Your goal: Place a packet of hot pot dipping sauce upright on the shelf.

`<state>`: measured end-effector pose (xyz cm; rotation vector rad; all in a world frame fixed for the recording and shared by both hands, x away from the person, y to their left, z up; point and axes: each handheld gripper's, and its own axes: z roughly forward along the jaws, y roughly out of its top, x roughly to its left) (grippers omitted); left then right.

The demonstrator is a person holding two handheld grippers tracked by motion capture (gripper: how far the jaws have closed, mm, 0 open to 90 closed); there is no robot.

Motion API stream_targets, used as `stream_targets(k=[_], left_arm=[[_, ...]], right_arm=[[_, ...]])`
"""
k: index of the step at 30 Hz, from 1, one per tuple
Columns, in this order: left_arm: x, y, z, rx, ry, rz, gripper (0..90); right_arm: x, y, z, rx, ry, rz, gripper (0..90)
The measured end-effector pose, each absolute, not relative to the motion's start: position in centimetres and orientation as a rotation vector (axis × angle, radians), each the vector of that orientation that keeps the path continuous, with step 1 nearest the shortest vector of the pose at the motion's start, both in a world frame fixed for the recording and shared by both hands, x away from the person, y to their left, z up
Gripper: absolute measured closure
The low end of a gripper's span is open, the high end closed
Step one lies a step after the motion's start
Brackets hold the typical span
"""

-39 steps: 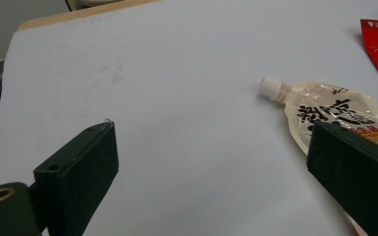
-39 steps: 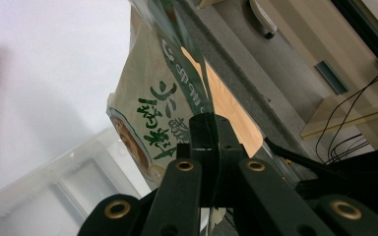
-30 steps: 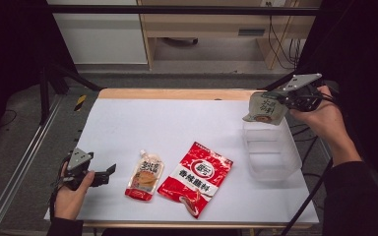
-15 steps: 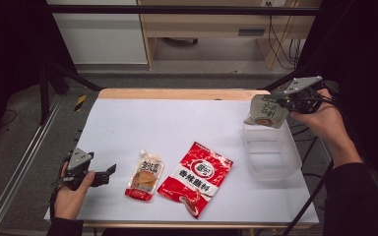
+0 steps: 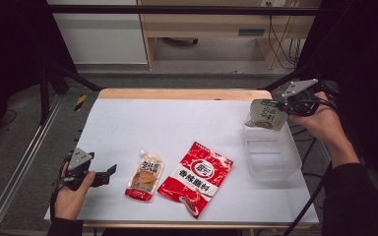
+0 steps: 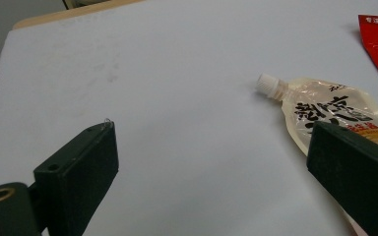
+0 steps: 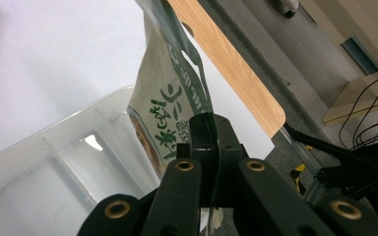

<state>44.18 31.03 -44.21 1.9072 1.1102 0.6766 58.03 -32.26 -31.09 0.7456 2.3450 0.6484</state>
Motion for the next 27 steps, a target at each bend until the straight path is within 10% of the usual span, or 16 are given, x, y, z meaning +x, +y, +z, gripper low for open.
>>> stream_targets(k=[27], left_arm=[[44.3,30.9,-44.3,1.926,1.098,0.663,5.2]], right_arm=[[59.6,-31.5,-33.3,0.783,2.432,0.614,90.0]])
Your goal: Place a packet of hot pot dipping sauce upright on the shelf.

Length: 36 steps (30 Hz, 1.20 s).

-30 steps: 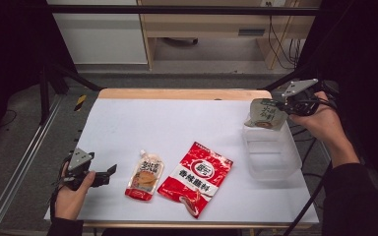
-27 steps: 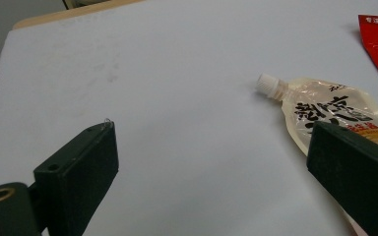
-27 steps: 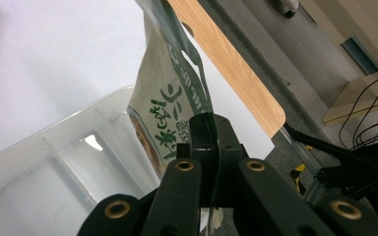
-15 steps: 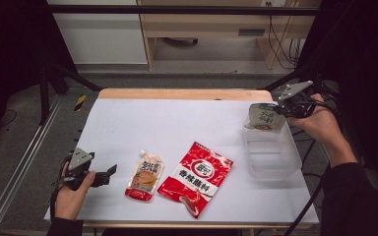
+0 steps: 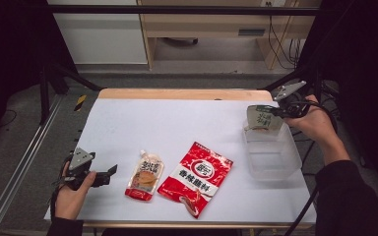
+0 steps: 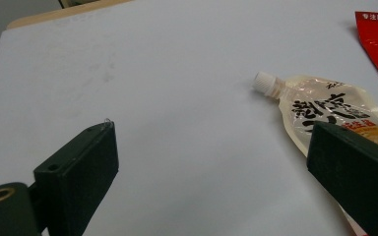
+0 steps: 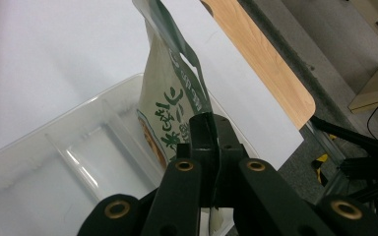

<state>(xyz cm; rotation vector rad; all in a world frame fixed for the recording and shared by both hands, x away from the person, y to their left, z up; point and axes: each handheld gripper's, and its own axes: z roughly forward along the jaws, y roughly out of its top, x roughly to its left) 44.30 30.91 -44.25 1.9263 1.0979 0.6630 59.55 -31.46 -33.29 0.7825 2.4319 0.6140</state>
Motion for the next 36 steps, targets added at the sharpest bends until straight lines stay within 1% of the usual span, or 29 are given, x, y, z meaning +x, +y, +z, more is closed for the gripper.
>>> stream_targets(k=[20,36], left_arm=[[44.3,30.7,-44.3,1.936,1.095,0.657,5.2],[44.3,30.7,-44.4,1.937,1.093,0.657,5.2]], right_arm=[[60.0,-32.3,-33.8,0.856,2.394,0.619,89.8],[60.6,-32.7,-34.3,0.906,2.354,0.61,86.0]])
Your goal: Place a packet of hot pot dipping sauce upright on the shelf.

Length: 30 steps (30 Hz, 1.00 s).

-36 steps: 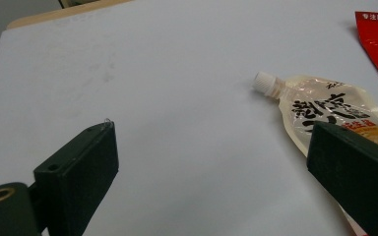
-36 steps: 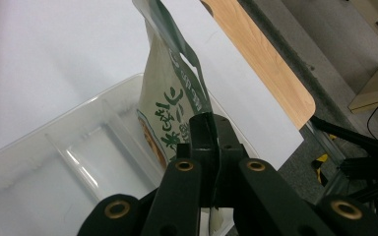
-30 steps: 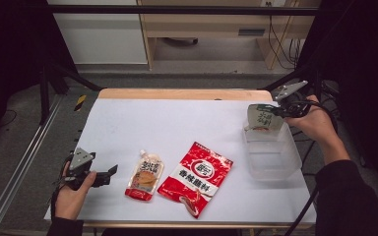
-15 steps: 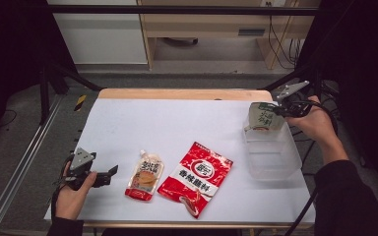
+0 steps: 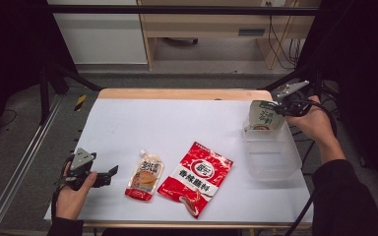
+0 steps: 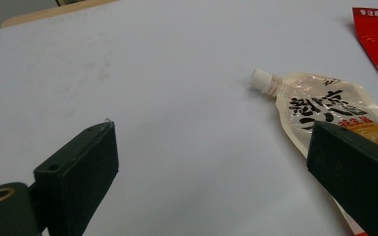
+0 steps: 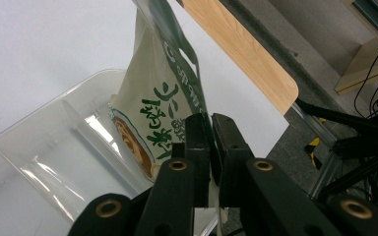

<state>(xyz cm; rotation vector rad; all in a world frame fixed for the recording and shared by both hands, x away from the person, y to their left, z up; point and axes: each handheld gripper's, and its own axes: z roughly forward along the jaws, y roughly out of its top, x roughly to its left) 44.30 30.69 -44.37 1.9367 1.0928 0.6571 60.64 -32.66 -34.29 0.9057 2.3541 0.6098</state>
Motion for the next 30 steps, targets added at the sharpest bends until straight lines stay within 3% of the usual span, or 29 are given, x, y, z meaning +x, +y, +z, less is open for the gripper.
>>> stream_targets(k=[3,9,30], left_arm=[[44.3,30.7,-44.4,1.937,1.092,0.657,5.2],[44.3,30.7,-44.4,1.937,1.093,0.66,5.2],[44.3,30.4,-44.4,1.94,1.087,0.657,5.2]], right_arm=[[60.6,-32.7,-34.3,0.925,2.337,0.606,78.3],[60.6,-32.8,-33.9,0.972,2.235,0.602,45.8],[58.6,-31.7,-33.0,0.949,2.175,0.629,26.4]])
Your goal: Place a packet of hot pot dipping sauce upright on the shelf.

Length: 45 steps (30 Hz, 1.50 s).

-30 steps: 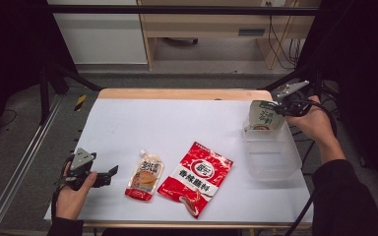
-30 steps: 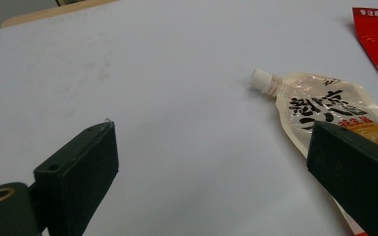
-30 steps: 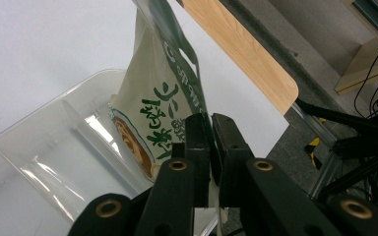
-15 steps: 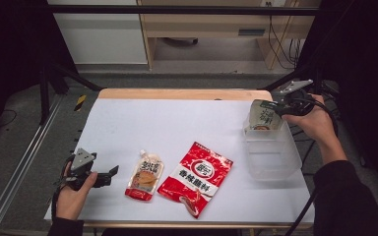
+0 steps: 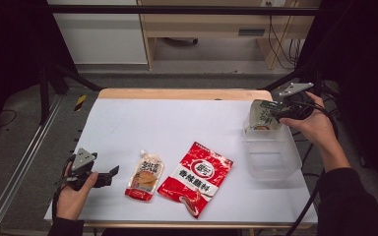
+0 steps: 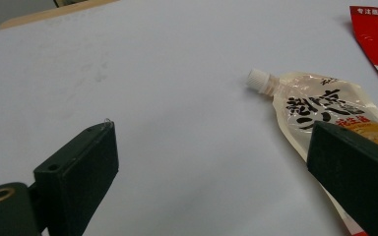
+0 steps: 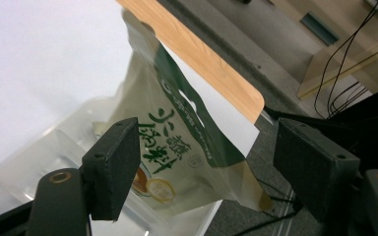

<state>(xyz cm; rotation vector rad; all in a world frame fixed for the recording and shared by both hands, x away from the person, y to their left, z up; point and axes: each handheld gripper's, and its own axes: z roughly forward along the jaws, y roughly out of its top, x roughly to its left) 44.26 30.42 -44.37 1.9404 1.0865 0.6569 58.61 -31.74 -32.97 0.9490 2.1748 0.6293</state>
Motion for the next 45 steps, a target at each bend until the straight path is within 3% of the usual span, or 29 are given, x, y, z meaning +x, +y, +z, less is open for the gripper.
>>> stream_targets(k=[12,23,26,36,45], left_arm=[[44.0,29.8,-44.3,1.96,1.063,0.637,5.2],[43.4,28.5,-44.2,2.01,1.002,0.626,5.2],[43.2,28.2,-44.3,2.02,0.989,0.628,5.1],[42.1,27.1,-44.5,2.075,0.962,0.654,5.5],[42.3,27.2,-44.6,2.068,0.986,0.673,5.5]], right_arm=[[53.5,-26.8,-31.2,0.811,2.192,0.743,18.1],[48.4,-17.8,-34.1,0.687,2.288,0.904,20.3],[47.9,-15.7,-35.2,0.678,2.321,0.93,24.1],[47.8,-9.3,-38.7,0.673,2.388,0.993,23.1],[47.8,-4.9,-40.9,0.715,2.424,1.067,30.0]])
